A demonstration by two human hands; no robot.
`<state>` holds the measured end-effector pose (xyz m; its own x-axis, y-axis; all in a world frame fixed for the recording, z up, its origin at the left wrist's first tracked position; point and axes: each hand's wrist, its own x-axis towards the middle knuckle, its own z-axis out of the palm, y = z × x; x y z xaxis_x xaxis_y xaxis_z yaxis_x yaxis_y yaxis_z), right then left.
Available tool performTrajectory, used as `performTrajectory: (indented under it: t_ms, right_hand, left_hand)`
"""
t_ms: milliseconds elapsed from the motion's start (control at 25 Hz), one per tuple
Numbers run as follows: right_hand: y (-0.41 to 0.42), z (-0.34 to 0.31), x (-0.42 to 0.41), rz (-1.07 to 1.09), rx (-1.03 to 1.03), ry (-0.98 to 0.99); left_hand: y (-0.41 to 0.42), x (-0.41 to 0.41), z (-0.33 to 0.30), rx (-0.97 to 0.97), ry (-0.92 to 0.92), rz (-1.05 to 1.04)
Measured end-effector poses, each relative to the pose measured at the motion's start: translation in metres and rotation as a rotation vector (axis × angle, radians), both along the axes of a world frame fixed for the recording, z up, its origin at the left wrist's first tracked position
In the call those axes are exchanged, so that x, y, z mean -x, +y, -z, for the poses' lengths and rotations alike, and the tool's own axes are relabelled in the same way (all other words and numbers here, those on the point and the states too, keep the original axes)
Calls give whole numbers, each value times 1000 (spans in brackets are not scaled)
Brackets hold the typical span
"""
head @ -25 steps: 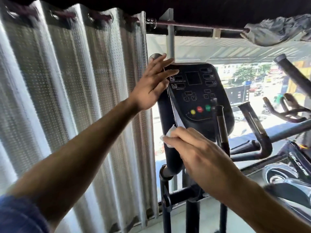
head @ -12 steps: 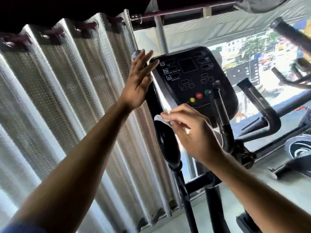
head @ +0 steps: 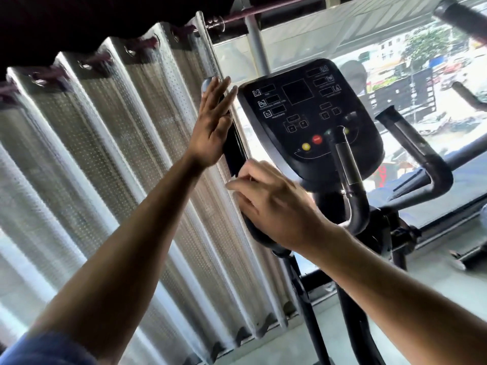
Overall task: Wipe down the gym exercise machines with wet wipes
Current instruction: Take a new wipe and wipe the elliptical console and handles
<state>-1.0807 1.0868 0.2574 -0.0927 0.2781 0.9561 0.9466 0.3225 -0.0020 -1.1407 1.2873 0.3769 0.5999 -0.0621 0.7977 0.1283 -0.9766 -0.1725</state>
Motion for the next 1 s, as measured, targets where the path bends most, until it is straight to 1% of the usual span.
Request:
performTrajectory:
  t_ms: [80,200,240,280,320,360,440,480,520,560,680,760,880,1000]
  right_hand:
    - [3,16,9,41,52,-31]
    - [-8,68,4,-67,12,-2]
    - [-11,90,1,-109,14,25]
    - [-10,116,-2,-162,33,110]
    - [-10,142,-4,-217,67,292]
    - [-8,168,-5,-265,106,568]
    - [2,211,-8,-336,207,1278]
    - [11,226,-9,-384,259,1590]
    - [24,235,-11,-439,294,1799]
    - [39,241,-13,-479,308,1910]
    - [79,232,-22,-538,282,2033]
    - [100,223,-26,-509,257,2084]
    - [120,211,-32,-411,245,2167]
    - [118,195,-29,-427,226,2281]
  left_hand:
    - [1,1,3,0,9,-3]
    - [-11,9,9,58,23,-25]
    - [-18,13,12,57,44,-16]
    - [-27,16,18,39,72,1]
    - [-36,19,27,8,102,24]
    - [-44,22,38,-25,125,43]
    - [-56,26,58,-45,121,36]
    - [-59,27,63,-33,102,25]
    - [-60,26,65,-23,90,17]
    - [-59,27,64,-25,81,10]
    - [-58,27,61,-36,73,23]
    - [-59,26,65,-40,69,20]
    - [-60,26,69,-39,50,15]
    - [-58,24,68,-42,25,29]
